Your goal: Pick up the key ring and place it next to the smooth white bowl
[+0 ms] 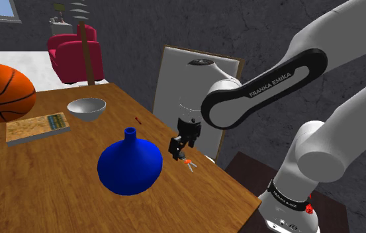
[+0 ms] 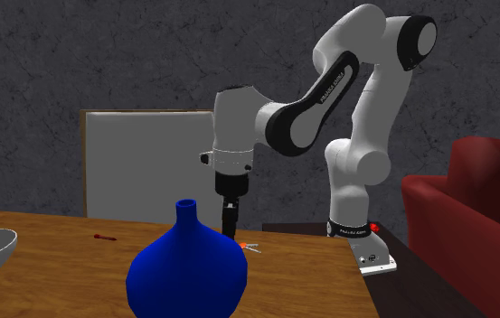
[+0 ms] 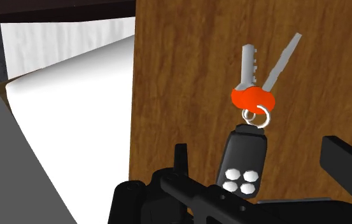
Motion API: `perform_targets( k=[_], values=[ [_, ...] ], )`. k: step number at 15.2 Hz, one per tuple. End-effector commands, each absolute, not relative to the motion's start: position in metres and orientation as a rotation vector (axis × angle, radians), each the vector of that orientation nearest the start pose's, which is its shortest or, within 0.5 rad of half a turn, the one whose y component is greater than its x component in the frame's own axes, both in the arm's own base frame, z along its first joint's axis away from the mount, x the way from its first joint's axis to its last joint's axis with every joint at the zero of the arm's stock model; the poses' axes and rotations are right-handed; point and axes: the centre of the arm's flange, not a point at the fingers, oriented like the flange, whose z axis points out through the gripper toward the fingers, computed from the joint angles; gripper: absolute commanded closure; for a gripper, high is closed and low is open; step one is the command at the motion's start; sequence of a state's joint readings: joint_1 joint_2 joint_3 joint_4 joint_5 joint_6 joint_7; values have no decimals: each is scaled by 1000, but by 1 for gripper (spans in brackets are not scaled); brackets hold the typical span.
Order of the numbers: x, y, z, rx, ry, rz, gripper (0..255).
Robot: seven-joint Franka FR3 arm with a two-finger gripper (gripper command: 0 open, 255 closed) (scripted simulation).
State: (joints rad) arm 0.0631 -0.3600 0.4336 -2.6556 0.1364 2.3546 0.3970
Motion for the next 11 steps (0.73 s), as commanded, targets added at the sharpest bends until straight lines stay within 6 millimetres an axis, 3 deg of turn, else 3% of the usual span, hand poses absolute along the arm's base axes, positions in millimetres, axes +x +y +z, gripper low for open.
perform_targets(
  k=[1,9,10,11],
  values=[
    [358,187,337,-3171,28,-85,0],
    [358,187,337,-3171,28,-85,0],
    [358,187,337,-3171,28,-85,255],
    [358,187,337,-3171,28,-85,255]
  ],
)
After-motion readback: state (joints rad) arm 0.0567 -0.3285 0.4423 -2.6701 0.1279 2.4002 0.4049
